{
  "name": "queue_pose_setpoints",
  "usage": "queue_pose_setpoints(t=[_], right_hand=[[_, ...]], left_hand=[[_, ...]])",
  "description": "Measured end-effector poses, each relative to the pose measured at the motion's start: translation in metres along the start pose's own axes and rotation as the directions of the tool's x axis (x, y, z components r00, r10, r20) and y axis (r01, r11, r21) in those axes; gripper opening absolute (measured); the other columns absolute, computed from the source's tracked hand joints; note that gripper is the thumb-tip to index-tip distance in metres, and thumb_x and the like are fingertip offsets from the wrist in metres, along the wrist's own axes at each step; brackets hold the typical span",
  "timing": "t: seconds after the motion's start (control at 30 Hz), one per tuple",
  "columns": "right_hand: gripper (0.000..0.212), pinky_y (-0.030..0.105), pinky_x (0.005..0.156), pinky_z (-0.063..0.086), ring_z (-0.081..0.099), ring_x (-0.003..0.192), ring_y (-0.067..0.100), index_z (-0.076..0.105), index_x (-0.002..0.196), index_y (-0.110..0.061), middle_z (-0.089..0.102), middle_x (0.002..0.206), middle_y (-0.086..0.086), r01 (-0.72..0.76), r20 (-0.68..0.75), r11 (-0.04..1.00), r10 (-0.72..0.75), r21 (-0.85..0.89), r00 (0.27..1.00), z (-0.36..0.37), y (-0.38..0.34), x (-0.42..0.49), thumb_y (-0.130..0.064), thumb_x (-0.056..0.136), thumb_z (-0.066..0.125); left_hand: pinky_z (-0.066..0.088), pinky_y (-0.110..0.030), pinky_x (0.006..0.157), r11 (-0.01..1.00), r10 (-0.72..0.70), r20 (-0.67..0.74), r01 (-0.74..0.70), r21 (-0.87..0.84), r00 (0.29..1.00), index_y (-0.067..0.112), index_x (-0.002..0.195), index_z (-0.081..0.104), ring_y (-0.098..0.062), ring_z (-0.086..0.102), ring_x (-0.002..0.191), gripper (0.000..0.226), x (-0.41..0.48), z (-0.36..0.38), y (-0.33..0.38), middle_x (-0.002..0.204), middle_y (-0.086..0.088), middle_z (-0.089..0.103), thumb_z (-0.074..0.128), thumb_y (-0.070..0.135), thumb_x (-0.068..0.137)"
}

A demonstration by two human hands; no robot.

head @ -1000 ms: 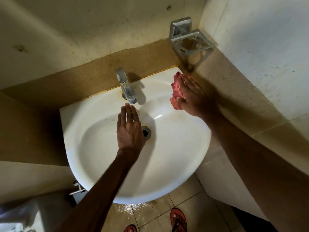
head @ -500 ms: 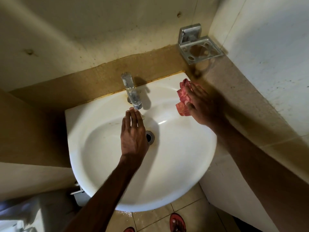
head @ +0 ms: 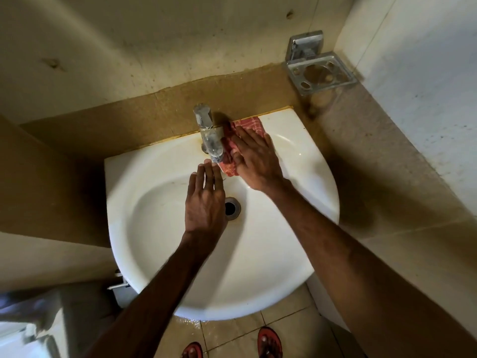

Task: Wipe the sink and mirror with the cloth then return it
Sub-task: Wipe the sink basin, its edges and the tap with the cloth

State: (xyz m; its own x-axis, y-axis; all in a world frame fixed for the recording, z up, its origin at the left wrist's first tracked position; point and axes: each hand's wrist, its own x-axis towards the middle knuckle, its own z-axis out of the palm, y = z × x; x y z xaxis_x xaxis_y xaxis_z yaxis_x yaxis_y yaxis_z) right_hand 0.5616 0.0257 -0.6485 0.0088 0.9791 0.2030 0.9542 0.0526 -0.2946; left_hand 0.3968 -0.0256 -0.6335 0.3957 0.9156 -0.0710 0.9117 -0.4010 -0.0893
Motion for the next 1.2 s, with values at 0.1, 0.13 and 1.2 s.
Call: queue_pose_setpoints(t=[0.1, 0.13, 1.2], right_hand=[[0.054, 0.043, 0.124, 0.022, 0.037, 0.153, 0.020, 0.044, 0.156, -0.027, 0.045, 0.162, -0.003, 0.051, -0.009, 0.998, -0.052, -0.046, 0.999, -0.002, 0.024, -0.004, -0.044, 0.107, 0.028], [0.054, 0.040, 0.124, 0.022, 0.036, 0.153, 0.020, 0.042, 0.157, -0.027, 0.044, 0.162, -0.003, 0.051, -0.028, 0.997, -0.053, -0.052, 0.998, -0.005, 0.036, -0.006, -0.044, 0.108, 0.029], [0.049, 0.040, 0.114, 0.043, 0.059, 0.129, 0.036, 0.062, 0.140, -0.010, 0.064, 0.139, 0.017, -0.352, -0.445, 0.935, 0.304, -0.027, 0.842, -0.009, 0.088, -0.014, -0.038, 0.105, 0.044]], left_hand=[[0.009, -0.044, 0.129, 0.999, 0.041, -0.013, -0.041, 0.008, 0.999, 0.001, 0.162, 0.008, -0.033, 0.011, 0.158, 0.086, 0.001, -0.001, -0.010, 0.169, -0.018, 0.012, 0.057, 0.017, 0.093], [0.010, -0.043, 0.129, 0.999, 0.048, -0.022, -0.048, 0.001, 0.999, 0.002, 0.162, 0.009, -0.032, 0.012, 0.158, 0.085, 0.001, -0.001, -0.013, 0.169, -0.018, 0.013, 0.055, 0.014, 0.092], [0.016, -0.044, 0.128, 0.990, 0.079, -0.026, -0.082, -0.111, 0.996, 0.006, 0.161, 0.011, -0.031, 0.016, 0.157, 0.089, 0.010, 0.004, -0.022, 0.170, -0.015, 0.013, 0.064, 0.009, 0.090]])
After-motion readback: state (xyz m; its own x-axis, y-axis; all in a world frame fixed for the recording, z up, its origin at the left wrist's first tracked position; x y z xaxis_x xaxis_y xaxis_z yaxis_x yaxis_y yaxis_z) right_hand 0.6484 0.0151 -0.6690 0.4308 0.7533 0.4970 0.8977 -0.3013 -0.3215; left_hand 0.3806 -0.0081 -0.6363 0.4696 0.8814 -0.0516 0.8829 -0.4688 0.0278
